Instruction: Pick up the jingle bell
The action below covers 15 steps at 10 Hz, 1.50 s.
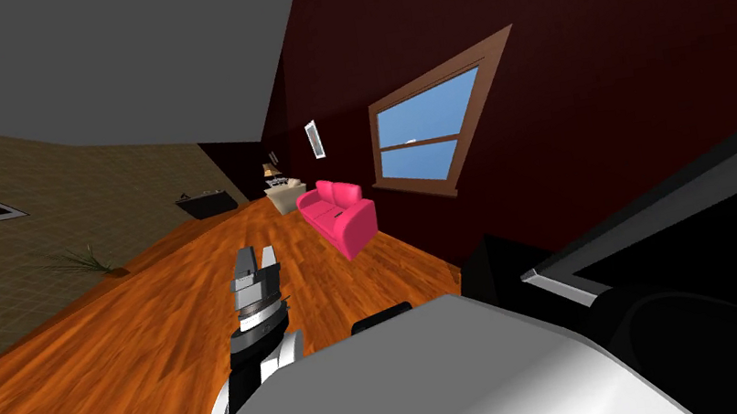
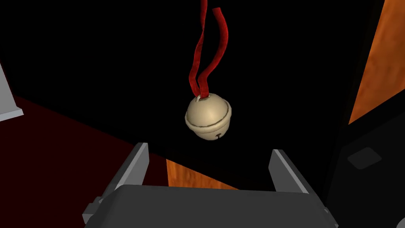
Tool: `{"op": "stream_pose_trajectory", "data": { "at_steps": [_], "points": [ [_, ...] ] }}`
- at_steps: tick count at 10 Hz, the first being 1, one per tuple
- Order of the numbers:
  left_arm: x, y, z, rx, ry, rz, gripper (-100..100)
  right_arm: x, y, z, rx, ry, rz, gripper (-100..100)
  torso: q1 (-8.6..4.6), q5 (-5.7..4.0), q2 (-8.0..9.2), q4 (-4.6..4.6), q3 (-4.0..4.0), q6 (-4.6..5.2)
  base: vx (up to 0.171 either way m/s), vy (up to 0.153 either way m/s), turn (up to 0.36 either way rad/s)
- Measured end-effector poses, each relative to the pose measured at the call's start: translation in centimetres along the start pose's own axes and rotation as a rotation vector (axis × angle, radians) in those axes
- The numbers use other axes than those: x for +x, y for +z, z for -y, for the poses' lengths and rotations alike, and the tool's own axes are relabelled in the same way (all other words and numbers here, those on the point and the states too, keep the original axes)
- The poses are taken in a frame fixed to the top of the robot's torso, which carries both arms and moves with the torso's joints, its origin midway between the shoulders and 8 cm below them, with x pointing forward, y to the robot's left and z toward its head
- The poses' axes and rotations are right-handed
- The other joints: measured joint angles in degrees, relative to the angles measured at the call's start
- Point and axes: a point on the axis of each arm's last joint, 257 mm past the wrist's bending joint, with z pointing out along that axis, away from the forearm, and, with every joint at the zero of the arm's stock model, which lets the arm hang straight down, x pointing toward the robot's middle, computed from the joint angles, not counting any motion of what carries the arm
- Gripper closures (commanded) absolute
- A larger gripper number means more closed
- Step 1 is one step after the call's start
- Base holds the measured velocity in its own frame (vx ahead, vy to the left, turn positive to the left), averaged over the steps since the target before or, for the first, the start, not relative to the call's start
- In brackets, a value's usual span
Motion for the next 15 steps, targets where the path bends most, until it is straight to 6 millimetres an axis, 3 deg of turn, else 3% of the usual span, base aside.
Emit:
{"op": "stream_pose_trajectory", "data": {
  "at_steps": [1,4,10,11,12,15],
  "points": [
    [0.0,0.0,0.0,0.000,0.000,0.000,0,0.1,0.0,0.0,0.001,0.007,-0.003,-100,0.07,0.02,0.09,0.02,0.05,0.00,0.037,-0.013,0.096],
    [0.0,0.0,0.0,0.000,0.000,0.000,0,3.7,-0.9,-2.7,-0.050,-0.068,-0.080,-100,-0.28,-0.05,-0.15,-0.03,-0.08,-0.02,0.079,-0.078,0.082],
    [0.0,0.0,0.0,0.000,0.000,0.000,0,7.6,-2.2,-5.8,-0.107,-0.121,-0.159,-100,-0.14,-0.03,-0.09,-0.01,-0.05,-0.01,0.049,-0.038,0.033],
    [0.0,0.0,0.0,0.000,0.000,0.000,0,7.7,-2.2,-5.9,-0.109,-0.124,-0.161,0,-0.05,-0.01,-0.02,0.00,-0.01,0.00,0.005,-0.006,0.000],
    [0.0,0.0,0.0,0.000,0.000,0.000,0,7.7,-2.2,-5.9,-0.108,-0.123,-0.161,-100,0.04,0.01,0.07,0.02,0.04,0.00,-0.013,-0.057,0.018],
    [0.0,0.0,0.0,0.000,0.000,0.000,0,5.8,-1.1,-7.4,-0.114,-0.131,-0.163,-100,-0.29,-0.06,0.26,0.06,0.15,-0.01,-0.038,-0.086,0.023]
  ]
}}
